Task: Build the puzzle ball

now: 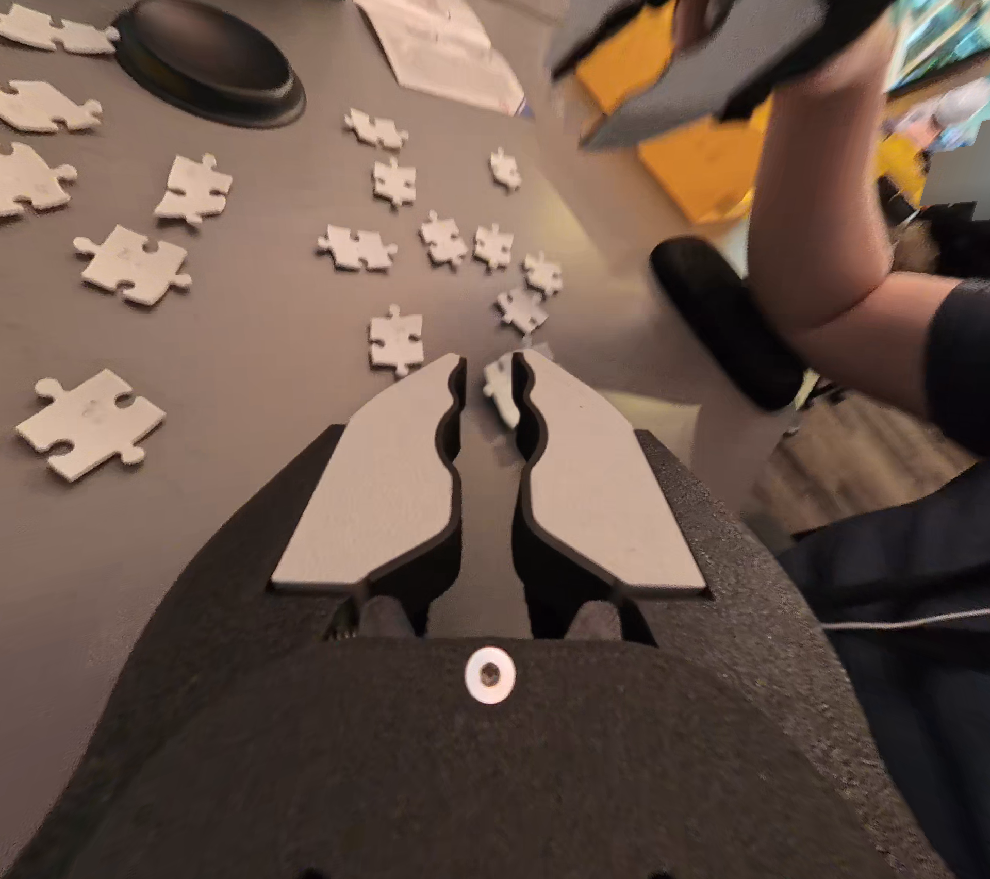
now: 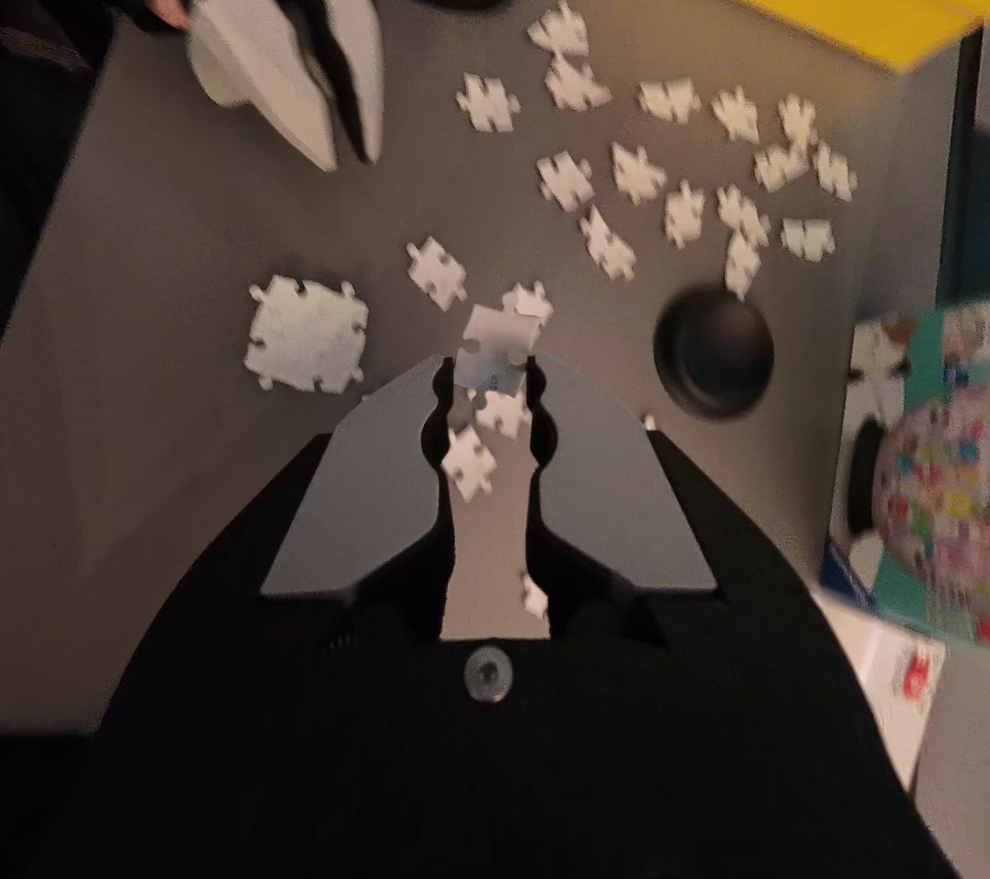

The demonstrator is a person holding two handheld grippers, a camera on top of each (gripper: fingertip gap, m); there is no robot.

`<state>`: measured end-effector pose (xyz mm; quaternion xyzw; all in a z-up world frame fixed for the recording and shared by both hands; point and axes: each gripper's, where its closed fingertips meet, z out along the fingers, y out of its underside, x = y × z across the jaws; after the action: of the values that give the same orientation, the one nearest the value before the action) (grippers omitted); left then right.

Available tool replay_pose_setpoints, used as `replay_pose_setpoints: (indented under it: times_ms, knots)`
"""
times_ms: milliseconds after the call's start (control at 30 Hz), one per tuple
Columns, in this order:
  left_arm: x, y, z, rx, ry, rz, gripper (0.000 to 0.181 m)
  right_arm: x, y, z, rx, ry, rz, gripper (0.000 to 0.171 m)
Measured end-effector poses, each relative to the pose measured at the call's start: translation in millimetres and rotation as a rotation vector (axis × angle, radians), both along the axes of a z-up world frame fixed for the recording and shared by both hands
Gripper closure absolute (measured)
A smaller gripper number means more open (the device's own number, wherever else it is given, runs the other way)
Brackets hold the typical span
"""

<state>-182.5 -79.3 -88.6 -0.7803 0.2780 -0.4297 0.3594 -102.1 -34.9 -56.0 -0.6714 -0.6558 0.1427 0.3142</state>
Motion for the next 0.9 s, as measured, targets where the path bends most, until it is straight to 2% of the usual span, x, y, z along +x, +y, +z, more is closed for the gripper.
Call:
replay_pose_setpoints:
  times_ms: [167,400,633,733,800,900]
  knots:
    - [2.2,9.4,18.6,-0.089,-0.126,0.032,0.162,-41.5,-14.1,-15.4,0.183,-0.036,0.085,0.144]
    - [7.6,19.6,14.9,-0.185,-0.179,0.037,0.157,-57.3,-23.4,-32.1,0.182,-0.03,0.13,0.144]
    - [18.0,19.5,4.4,-0.255,-0.123,-0.031,0.152,-59.4,-23.0,-39.6,0.209,-0.039,0.142,0.144]
    - [24.5,15.9,-1.1,-0.273,-0.1,-0.071,0.156,-61.4,-23.5,-39.6,0.229,-0.038,0.147,0.144]
    - [27.7,13.6,-0.9,-0.269,-0.106,-0.098,0.169,-63.1,-24.9,-39.4,0.235,-0.03,0.153,0.144]
    - [25.8,15.4,-4.2,-0.25,-0.082,-0.084,0.176,-64.5,-24.7,-39.8,0.237,-0.017,0.15,0.144]
